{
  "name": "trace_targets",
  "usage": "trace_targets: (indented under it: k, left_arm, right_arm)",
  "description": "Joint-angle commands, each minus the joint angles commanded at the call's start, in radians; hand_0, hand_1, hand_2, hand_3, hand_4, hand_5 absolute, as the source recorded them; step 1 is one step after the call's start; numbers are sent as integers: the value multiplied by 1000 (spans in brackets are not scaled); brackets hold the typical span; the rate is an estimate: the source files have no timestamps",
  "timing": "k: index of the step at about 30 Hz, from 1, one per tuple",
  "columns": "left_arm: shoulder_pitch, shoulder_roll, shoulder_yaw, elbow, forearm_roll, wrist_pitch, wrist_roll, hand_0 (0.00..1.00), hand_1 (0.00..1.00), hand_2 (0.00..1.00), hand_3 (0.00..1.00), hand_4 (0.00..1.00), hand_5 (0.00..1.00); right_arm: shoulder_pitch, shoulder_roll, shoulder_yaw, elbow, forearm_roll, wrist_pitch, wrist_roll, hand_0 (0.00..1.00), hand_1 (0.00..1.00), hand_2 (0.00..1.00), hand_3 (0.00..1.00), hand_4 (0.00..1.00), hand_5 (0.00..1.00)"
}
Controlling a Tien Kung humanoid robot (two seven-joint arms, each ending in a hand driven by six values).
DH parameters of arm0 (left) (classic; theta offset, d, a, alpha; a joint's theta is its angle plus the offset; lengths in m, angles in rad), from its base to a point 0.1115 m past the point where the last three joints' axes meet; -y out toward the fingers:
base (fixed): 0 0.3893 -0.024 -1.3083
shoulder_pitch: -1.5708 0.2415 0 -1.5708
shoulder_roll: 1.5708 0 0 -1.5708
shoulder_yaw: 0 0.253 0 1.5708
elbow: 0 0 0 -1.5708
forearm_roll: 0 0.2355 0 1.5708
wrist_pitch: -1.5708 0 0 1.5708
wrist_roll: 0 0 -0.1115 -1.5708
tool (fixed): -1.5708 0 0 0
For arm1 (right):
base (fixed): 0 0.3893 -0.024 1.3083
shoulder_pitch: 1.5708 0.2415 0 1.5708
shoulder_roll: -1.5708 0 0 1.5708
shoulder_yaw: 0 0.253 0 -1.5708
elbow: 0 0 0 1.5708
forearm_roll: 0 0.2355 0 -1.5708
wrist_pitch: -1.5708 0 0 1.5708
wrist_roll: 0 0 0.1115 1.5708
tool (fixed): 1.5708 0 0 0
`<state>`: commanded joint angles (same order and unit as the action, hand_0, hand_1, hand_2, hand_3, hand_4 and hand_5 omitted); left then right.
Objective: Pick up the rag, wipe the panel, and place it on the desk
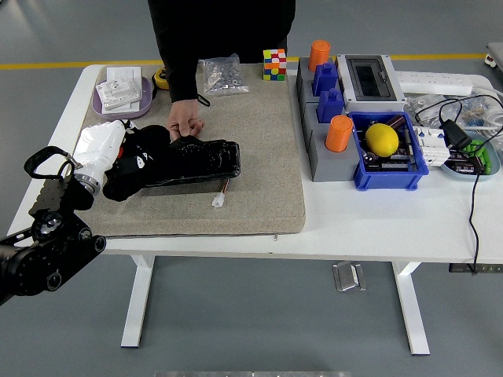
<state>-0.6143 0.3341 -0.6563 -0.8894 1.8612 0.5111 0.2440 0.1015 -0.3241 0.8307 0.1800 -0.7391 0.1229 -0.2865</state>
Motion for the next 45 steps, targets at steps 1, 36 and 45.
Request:
trace_targets:
  k: [1,36,45]
  left_arm:
    - [0,1,-3,2,3,0,0,227,150,526,394,284,2]
    - [-45,-57,89,-15,-29,-3,10,226,146,524,396,293,2]
    - [-78,-84,157,-28,-49,-14,23,224,147,525,397,295,2]
  right_arm:
    - [0,0,2,0,-1,0,0,750,685,712,599,950,589]
    - [5,-5,-12,0,12,2,3,750,685,711,599,949,588]
    - [7,-10,-16,0,12,3,1,750,685,709,598,950,588]
